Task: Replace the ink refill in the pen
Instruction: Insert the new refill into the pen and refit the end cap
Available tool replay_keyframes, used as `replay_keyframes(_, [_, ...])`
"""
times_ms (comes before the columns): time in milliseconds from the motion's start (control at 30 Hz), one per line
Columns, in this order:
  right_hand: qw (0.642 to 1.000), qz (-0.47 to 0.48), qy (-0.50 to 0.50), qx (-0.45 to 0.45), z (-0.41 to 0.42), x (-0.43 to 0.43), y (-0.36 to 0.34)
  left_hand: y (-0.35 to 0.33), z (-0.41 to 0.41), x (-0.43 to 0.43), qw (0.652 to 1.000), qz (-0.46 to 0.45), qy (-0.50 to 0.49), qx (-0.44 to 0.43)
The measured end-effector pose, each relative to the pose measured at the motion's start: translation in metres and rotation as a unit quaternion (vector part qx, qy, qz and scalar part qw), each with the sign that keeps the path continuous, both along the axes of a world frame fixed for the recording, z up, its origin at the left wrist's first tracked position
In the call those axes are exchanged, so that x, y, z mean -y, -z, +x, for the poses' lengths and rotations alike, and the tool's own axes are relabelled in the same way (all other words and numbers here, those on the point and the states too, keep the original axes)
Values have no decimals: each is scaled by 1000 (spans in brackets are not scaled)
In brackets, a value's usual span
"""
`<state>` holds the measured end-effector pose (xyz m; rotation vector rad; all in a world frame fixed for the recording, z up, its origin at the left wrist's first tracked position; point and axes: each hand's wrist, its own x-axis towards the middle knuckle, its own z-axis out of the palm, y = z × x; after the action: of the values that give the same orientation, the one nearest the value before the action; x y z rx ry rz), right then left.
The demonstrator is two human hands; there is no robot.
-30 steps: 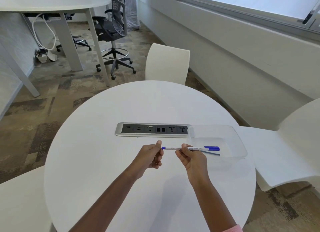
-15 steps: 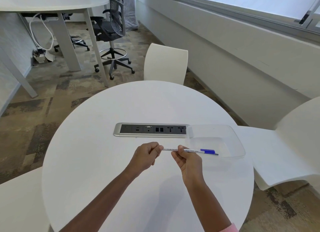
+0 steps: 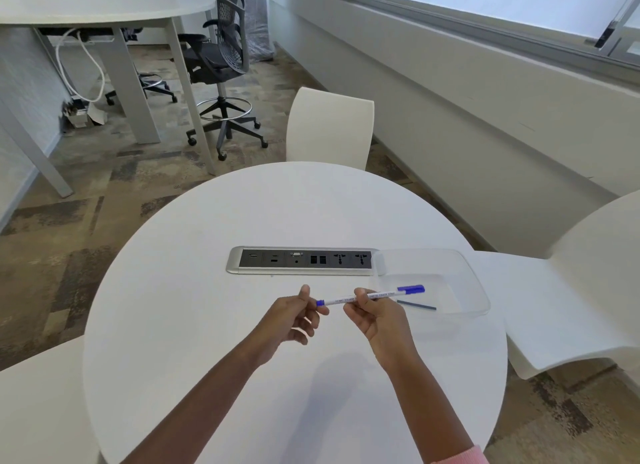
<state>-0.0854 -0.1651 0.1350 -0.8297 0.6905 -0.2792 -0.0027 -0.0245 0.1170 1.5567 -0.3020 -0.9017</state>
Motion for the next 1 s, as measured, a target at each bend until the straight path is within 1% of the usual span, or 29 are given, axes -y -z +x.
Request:
replay_keyframes(33, [999, -28, -31, -7, 0, 1, -1, -1, 1, -2, 999, -3, 28, -42])
replay_keyframes(100, [991, -90, -101, -21, 0, 1, -2, -3, 2, -2, 993, -18, 89, -77])
replay_keyframes(167, [976, -143, -160, -28, 0, 0, -3, -7, 1, 0, 989, -27, 125, -74])
replay_keyframes(267, [959, -203, -197, -31, 1, -4, -6, -11, -1, 3, 989, -24, 123, -79])
replay_keyframes(333, [951, -248, -182, -37, 2, -5, -6, -10, -3, 4, 990, -40, 76, -110])
replay_keyframes(367, [945, -279, -165, -41, 2, -6, -6, -10, -4, 5, 988, -61, 30, -140])
replay_keyframes(433, [927, -349, -131, -48, 2, -8, -5, -9, -6, 7, 964, -134, -78, -216])
replay_keyframes(500, [905, -406, -125, -36, 0, -12, -5, -9, -7, 8, 931, -206, -156, -256])
replay_keyframes(600, [869, -473, -145, -12, -3, -20, -5, -13, -11, 11, 910, -252, -212, -253])
replay_keyframes(700, [824, -551, -132, 4, -3, -26, -4, -16, -17, 15, 899, -257, -258, -244])
replay_keyframes(800, [790, -604, -103, 26, -3, -27, -6, -17, -23, 17, 903, -250, -269, -225])
replay_keyframes(933, [718, -691, -69, 43, -6, -24, -9, -18, -26, 11, 910, -251, -270, -190])
replay_keyframes(1000, [690, -721, -53, 43, -7, -21, -10, -20, -24, 6, 908, -253, -282, -179])
